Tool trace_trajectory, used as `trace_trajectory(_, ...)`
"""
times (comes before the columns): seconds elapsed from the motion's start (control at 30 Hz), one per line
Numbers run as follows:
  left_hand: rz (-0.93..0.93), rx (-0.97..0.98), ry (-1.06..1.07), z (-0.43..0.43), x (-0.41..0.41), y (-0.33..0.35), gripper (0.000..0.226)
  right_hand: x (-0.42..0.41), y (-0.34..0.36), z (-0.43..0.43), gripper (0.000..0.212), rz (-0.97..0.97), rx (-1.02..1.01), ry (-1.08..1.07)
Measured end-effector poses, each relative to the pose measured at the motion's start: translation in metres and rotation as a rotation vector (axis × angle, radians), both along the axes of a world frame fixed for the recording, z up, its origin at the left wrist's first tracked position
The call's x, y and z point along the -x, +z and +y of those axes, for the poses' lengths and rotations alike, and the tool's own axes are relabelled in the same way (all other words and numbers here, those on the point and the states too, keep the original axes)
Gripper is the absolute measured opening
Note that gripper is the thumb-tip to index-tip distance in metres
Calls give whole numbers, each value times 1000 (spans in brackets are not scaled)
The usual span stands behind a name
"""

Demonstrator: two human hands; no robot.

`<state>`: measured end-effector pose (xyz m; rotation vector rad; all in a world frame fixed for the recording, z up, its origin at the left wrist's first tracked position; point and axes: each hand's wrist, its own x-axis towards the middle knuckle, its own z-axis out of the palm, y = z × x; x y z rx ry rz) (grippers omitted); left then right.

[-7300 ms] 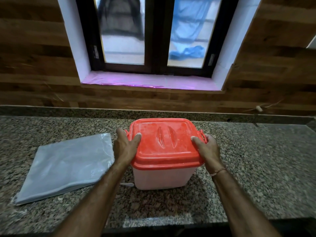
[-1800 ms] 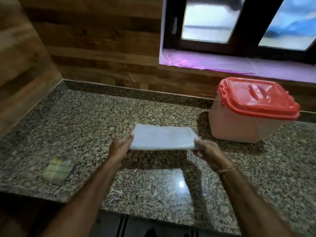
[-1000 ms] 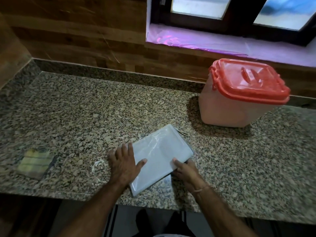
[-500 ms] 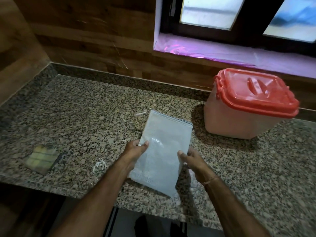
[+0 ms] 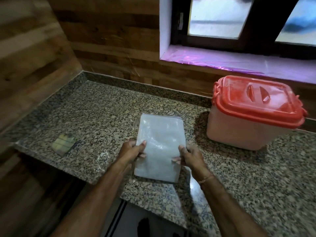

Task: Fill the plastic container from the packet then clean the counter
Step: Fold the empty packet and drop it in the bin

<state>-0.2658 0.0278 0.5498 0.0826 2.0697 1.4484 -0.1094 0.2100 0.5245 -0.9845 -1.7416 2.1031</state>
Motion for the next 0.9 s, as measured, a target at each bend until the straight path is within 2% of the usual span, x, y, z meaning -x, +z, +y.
trace_trajectory(0.1, 81, 2, 83, -12, -25, -1, 26, 0, 3, -4, 40, 32, -56, -20)
trace_trajectory(0.17, 117, -19, 141, -24, -38, -1, 24, 2, 8, -11, 50, 57, -23, -12)
trace_trajectory(0.23, 200, -11, 170, -38, -47, 0, 35, 2, 12, -21, 53, 84, 52, -36)
trace_trajectory(0.3, 288, 24, 196, -55, -57, 4, 44, 1, 10, -35, 83, 95, 100, -23)
trace_trajectory(0.33, 319, 35, 204, -64, -61, 6, 45, 0, 6, -42, 90, 102, 114, -17)
trace_trajectory(0.37, 336, 30, 208, -73, -66, 8, 43, -1, 2, -50, 84, 112, 130, -5)
trace_trajectory(0.43, 321, -34, 218, -92, -76, 14, 37, -1, 2, -64, 53, 119, 171, 26)
trace_trajectory(0.47, 309, -69, 221, -103, -82, 15, 34, -1, 4, -71, 45, 112, 205, 59)
trace_trajectory(0.57, 287, -113, 223, -147, -95, 6, 27, 1, 13, -103, 58, 92, 320, 210)
trace_trajectory(0.63, 264, -129, 264, -188, -104, 1, 15, 3, 17, -139, 43, 80, 320, 308)
trace_trajectory(0.7, 243, -115, 332, -237, -113, -13, 19, 5, 19, -183, 32, 56, 287, 379)
trace_trajectory(0.9, 103, -47, 707, -384, -143, -28, 57, 7, 18, -331, 39, 1, 83, 621)
